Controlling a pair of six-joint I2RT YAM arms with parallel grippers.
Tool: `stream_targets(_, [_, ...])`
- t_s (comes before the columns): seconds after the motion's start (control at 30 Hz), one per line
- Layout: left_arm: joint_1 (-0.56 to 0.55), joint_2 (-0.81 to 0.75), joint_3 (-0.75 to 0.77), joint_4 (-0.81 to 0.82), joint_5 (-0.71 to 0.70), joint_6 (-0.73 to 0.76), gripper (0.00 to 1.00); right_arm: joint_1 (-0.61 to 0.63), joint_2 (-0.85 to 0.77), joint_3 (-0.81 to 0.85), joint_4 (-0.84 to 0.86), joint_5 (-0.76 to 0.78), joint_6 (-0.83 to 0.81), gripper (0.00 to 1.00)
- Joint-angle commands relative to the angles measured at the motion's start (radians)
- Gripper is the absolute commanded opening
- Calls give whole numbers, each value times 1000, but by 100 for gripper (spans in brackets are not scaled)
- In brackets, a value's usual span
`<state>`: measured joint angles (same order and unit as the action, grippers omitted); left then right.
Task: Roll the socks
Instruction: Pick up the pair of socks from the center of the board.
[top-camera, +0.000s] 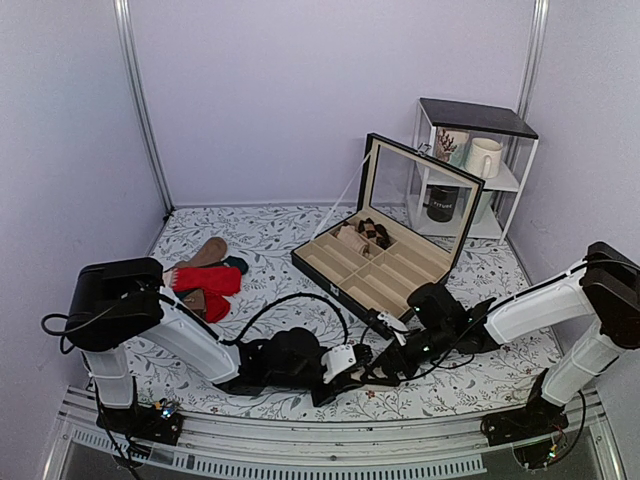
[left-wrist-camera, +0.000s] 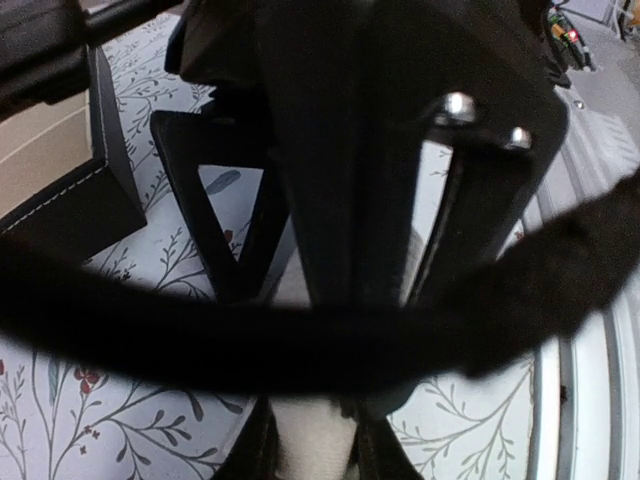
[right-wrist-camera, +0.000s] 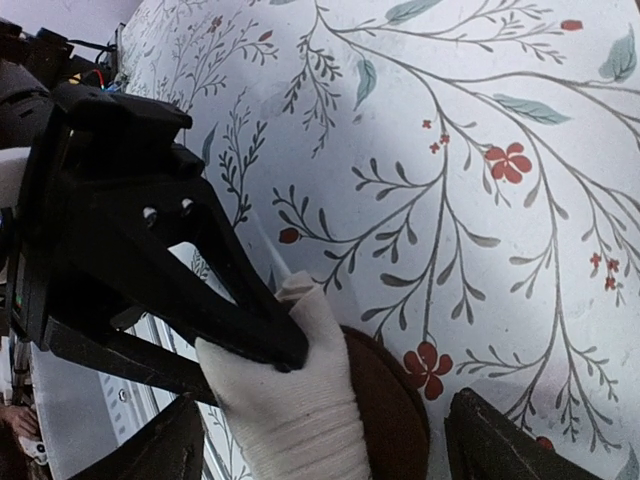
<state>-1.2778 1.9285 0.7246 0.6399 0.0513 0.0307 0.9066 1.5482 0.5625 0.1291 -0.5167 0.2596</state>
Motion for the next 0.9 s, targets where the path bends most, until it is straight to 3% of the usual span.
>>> stream_targets(0.0, [3,95,-48,-280,14,-11,0,-6,25,-17,-10,-46,29,78])
stream_targets(0.17, [3,102,-45,-283,16,-13,0,-5,-3,-62,-8,-79,65,64])
stream_targets(0.37, [2,105,-41,-283,20,-12,0,-5,-11,-88,13,-64,94,57])
stream_targets(0.47, [2,112,-34,-292,18,-15,0,-6,23,-58,15,-74,96,42])
stream_targets(0.6, [3,115,-30,-294,9,-15,0,-6,81,-30,15,-111,92,14])
stream_targets(0.7, [3,111,-28,-294,-11,-19,0,-5,97,-26,15,-106,98,3])
stream_targets(0.83, [4,51,-45,-286,-35,-26,24,-13,65,-29,16,-73,122,0])
stream_targets(0.87, [6,-10,-55,-283,-44,-27,39,-15,49,-28,12,-75,130,0])
